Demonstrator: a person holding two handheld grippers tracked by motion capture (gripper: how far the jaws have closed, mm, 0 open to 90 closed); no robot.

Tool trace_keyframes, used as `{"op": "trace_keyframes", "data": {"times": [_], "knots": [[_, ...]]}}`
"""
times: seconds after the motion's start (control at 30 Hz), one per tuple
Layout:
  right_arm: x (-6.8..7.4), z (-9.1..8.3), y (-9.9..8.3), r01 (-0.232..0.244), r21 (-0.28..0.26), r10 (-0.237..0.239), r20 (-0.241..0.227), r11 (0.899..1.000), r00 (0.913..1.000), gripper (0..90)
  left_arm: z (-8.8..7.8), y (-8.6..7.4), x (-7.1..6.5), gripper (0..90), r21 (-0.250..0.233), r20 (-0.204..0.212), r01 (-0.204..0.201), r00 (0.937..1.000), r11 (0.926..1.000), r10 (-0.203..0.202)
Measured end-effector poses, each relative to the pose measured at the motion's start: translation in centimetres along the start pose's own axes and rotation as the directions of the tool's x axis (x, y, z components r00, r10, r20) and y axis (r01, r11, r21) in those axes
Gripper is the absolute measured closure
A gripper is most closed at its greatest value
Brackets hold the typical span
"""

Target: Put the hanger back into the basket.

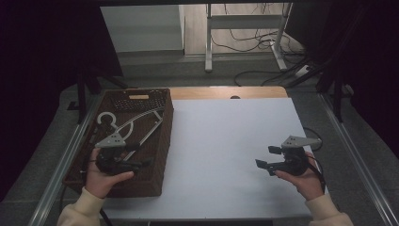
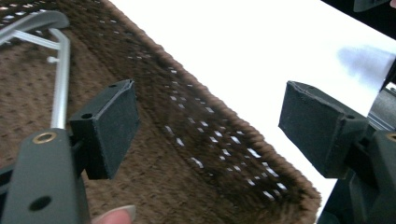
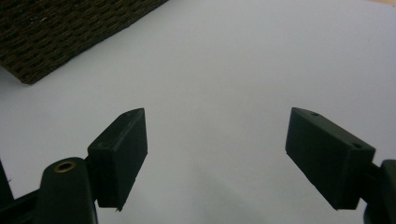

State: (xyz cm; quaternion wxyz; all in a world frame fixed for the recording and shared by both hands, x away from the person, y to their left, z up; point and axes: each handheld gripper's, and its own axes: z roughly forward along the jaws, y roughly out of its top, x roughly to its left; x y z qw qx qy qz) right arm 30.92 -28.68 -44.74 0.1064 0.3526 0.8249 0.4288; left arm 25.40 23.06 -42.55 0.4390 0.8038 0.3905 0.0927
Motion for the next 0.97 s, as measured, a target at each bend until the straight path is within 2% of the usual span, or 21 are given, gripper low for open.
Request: {"op": "trace_keyframes", "data": {"times": [0.2, 0.37, 0.57, 0.97], "knots": [[0.7, -0.7, -1.2, -0.005, 0.002, 0.005, -0.008, 1.000, 1.0000, 19.4, 0.6, -0.6, -1.7, 19.6, 0.012, 0.026, -0.007, 0.9996, 0.9999, 0.006], [0.3, -1.2, -1.8, -0.014, -0.001, 0.014, 0.004, 1.000, 0.9999, 19.5, 1.1, -1.4, -2.5, 19.5, 0.033, 0.044, -0.019, 0.9989, 0.9993, 0.018], [-0.1, -1.9, -2.0, -0.021, -0.025, 0.021, 0.003, 0.999, 0.9998, 19.7, 1.3, -1.6, -2.5, 19.2, 0.038, 0.040, -0.022, 0.9990, 0.9990, 0.020], [0.1, -1.7, -2.0, 0.000, -0.024, 0.000, 0.002, 1.000, 1.0000, 18.9, 1.0, -1.6, -2.2, 19.0, 0.025, 0.038, -0.012, 0.9992, 0.9996, 0.011]]}}
